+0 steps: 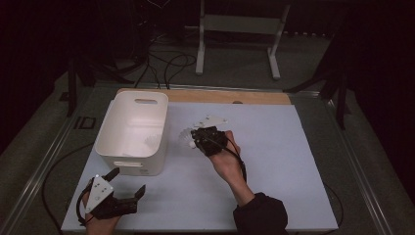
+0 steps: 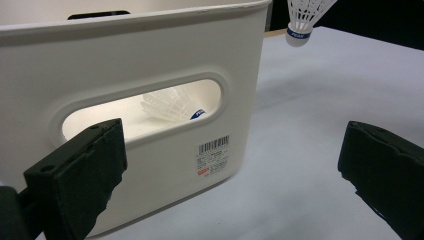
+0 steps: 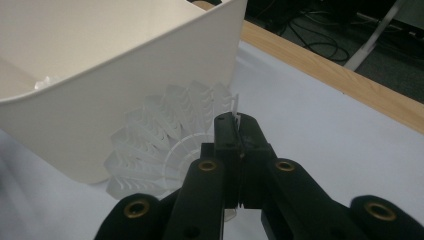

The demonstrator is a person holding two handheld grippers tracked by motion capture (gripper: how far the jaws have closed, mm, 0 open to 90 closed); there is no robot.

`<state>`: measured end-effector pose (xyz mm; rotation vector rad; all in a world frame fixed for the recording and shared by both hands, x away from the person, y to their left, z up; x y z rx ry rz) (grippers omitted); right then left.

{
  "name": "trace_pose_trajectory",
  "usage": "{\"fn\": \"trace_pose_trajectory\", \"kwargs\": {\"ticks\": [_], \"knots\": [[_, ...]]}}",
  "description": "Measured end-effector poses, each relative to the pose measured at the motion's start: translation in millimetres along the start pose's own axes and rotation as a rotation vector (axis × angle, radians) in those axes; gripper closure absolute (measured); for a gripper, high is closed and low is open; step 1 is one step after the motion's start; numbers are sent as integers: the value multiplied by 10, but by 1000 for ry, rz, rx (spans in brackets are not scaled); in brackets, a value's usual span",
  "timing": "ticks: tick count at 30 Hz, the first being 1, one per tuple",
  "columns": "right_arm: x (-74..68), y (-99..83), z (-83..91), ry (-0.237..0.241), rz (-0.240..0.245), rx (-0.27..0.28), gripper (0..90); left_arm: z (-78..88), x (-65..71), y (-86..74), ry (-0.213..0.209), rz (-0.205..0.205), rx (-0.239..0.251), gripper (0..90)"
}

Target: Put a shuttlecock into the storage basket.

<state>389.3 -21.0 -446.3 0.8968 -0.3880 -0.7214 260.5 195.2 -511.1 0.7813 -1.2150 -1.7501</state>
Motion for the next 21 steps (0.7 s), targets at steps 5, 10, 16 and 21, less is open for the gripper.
{"fn": "trace_pose_trajectory", "kwargs": {"ticks": [5,10,16,21], "knots": [[-15,31,20,4,4,9,892,0,-1,-1,0,-2,-1,0],[-27,55,38,5,6,15,892,-2,0,-1,0,-3,0,0],[-46,86,58,9,5,22,892,-2,0,-1,0,-3,0,0],[-55,104,69,16,7,29,892,-2,-1,-1,0,-3,-1,0]]}}
Point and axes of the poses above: each handheld gripper's, and its own axes: z roughly backward along the jaws, y roughly out of its top, x roughly to its right, the point moved 8 cm from there along -z, roughly forward along the jaws, and after that the axes turned 4 degrees about y, right-handed, at the moved point
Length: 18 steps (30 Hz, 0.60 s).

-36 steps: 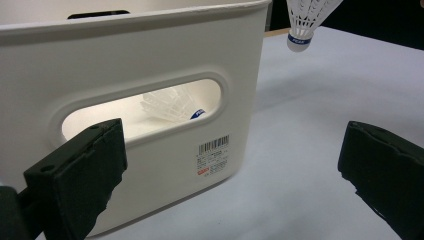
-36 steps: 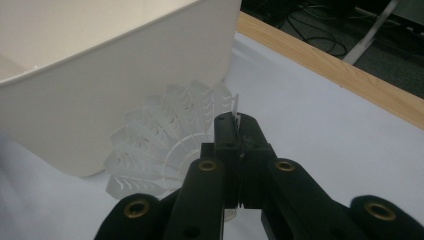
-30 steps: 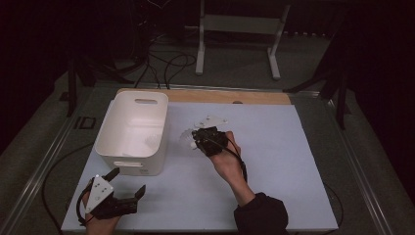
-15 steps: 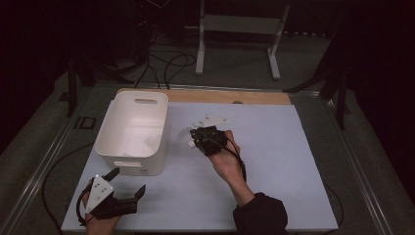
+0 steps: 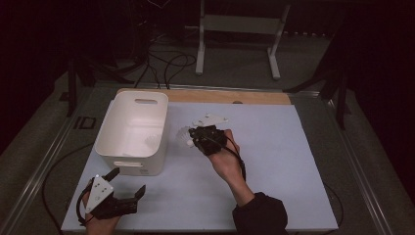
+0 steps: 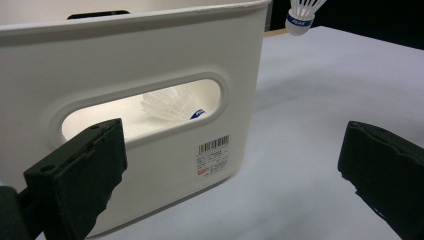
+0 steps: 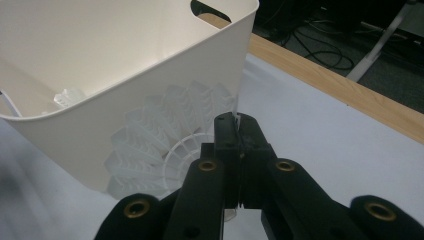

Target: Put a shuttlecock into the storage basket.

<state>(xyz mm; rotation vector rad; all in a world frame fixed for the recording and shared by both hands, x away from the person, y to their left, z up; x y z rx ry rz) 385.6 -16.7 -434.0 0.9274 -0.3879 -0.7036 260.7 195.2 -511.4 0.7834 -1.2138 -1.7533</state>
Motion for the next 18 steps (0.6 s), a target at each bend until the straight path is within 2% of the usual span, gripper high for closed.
{"fn": "trace_pose_trajectory", "kwargs": {"ticks": [18], "knots": [[-48,82,52,19,4,18,892,-1,2,0,-1,0,0,0]]}}
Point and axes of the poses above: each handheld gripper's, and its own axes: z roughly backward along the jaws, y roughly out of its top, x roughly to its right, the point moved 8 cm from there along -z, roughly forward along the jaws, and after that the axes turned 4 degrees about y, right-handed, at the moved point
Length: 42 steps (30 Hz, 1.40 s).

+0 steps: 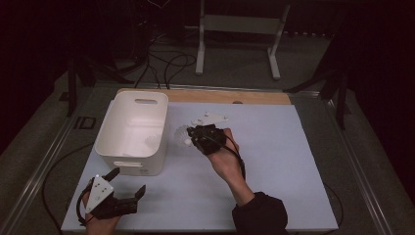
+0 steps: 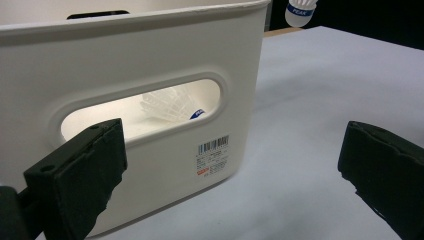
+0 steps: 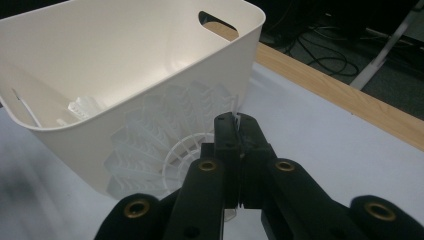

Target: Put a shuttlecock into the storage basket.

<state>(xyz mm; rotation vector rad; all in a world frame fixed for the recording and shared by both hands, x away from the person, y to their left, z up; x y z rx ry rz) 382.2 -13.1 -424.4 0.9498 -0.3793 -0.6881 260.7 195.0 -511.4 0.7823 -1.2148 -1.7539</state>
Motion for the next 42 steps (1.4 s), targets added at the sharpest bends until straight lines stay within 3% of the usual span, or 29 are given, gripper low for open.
{"fn": "trace_pose_trajectory", "kwargs": {"ticks": [42], "knots": [[-58,188,53,44,-23,56,892,0,3,-1,-2,-2,-1,0]]}}
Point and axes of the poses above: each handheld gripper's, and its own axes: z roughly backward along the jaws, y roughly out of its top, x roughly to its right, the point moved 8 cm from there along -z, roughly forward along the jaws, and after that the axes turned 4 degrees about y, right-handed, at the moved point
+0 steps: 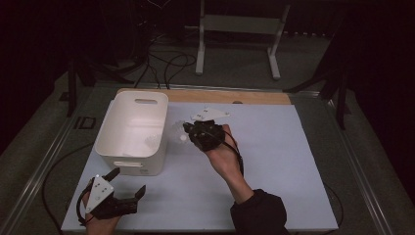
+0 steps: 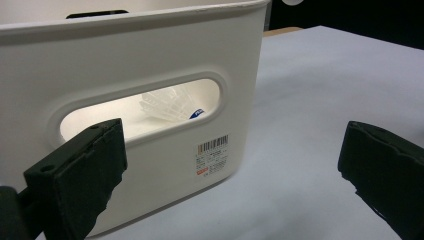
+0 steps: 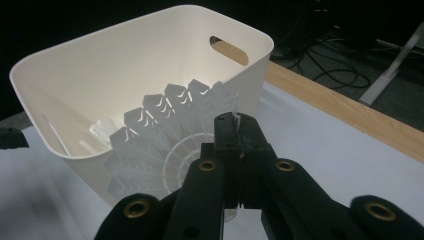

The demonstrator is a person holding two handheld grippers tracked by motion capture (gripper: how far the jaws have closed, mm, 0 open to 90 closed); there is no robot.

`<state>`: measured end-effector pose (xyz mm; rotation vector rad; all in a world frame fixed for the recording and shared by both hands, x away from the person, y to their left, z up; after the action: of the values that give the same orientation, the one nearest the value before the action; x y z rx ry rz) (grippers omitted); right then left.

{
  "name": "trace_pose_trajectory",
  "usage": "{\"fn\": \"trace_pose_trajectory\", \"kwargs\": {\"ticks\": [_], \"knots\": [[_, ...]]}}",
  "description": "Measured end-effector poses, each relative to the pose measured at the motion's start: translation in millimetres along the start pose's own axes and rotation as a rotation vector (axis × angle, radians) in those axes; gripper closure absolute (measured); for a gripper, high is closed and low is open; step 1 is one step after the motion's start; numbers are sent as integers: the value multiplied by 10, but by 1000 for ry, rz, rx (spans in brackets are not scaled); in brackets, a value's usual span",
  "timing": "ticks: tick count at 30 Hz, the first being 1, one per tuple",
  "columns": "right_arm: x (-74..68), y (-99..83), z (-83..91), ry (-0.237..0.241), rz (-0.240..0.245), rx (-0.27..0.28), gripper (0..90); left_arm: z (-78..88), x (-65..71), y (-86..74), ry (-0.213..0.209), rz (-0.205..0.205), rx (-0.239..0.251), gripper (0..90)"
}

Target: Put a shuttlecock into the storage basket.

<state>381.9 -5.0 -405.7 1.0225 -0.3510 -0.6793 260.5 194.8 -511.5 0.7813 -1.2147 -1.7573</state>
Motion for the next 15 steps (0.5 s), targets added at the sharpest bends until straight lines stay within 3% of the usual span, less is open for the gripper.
{"fn": "trace_pose_trajectory", "kwargs": {"ticks": [15], "knots": [[-15,84,7,10,-12,20,892,-4,1,1,1,8,5,0]]}}
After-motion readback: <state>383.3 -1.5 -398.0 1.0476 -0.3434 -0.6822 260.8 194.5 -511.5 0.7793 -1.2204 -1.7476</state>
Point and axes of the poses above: each handheld gripper's, and its own axes: z roughly backward along the jaws, y roughly out of its top, x roughly to its right, the point moved 8 cm from there along -z, roughly forward along the jaws, and after that the axes turned 4 degrees about y, right-handed, at the moved point
